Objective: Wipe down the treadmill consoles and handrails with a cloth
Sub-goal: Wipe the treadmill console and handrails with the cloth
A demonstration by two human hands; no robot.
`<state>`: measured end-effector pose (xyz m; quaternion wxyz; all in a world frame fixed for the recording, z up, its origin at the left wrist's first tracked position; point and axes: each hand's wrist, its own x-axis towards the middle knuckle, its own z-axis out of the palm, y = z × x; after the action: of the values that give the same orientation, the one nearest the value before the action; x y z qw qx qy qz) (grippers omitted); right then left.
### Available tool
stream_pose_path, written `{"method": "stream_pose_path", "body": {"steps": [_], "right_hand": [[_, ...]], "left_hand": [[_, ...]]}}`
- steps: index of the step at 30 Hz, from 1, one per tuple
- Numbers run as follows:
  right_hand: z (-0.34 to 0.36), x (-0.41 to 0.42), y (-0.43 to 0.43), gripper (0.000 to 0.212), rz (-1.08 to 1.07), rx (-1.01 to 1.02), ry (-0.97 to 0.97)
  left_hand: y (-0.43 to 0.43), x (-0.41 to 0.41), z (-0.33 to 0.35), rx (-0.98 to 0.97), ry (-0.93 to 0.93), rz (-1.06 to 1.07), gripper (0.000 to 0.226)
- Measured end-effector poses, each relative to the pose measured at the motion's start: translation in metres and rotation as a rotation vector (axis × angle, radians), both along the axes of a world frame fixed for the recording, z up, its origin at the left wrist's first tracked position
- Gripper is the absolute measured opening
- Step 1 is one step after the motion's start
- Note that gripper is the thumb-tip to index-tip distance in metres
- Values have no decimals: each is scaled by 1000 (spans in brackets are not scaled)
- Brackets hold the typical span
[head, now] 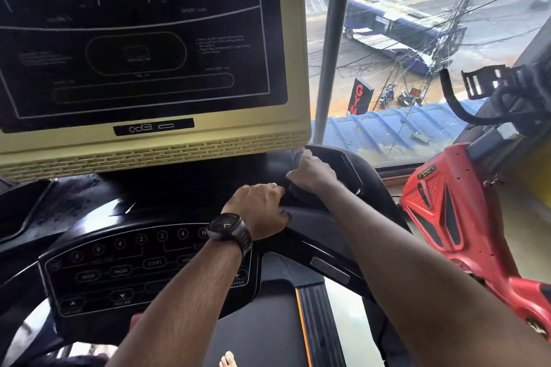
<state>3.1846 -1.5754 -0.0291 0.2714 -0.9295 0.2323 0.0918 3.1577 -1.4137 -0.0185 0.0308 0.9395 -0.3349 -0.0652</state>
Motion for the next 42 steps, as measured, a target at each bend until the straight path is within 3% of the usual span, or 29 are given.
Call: {"method": "stream_pose_path", "body": {"steps": [5, 13, 16, 20, 24, 32, 36, 39, 42], "right_hand": [[-4, -8, -1, 77, 131, -114, -3], [10, -27, -21, 45, 317, -222, 11], [10, -24, -26, 36, 202, -107, -56], [-5, -26, -12, 43, 106, -131, -126], [-4, -22, -13, 55, 91, -131, -72], [-4, -20, -4, 29, 13, -127, -242], [5, 3, -9, 32, -132, 39, -202], [3, 17, -2, 43, -118, 125, -99], [-1, 17, -4, 40, -58, 91, -44]], "left_hand": [[0, 1, 1, 7, -10, -14, 47], [0, -1, 1, -2, -28, 4, 47], [1, -2, 1, -7, -19, 9, 47], [0, -2, 3, -15, -13, 4, 44], [0, -2, 3, -8, -7, 0, 46], [0, 0, 2, 7, -3, -5, 49], [0, 0, 0, 21, -8, -7, 50], [-1, 1, 0, 28, -5, -18, 52], [-1, 3, -1, 23, -2, -21, 54]]}}
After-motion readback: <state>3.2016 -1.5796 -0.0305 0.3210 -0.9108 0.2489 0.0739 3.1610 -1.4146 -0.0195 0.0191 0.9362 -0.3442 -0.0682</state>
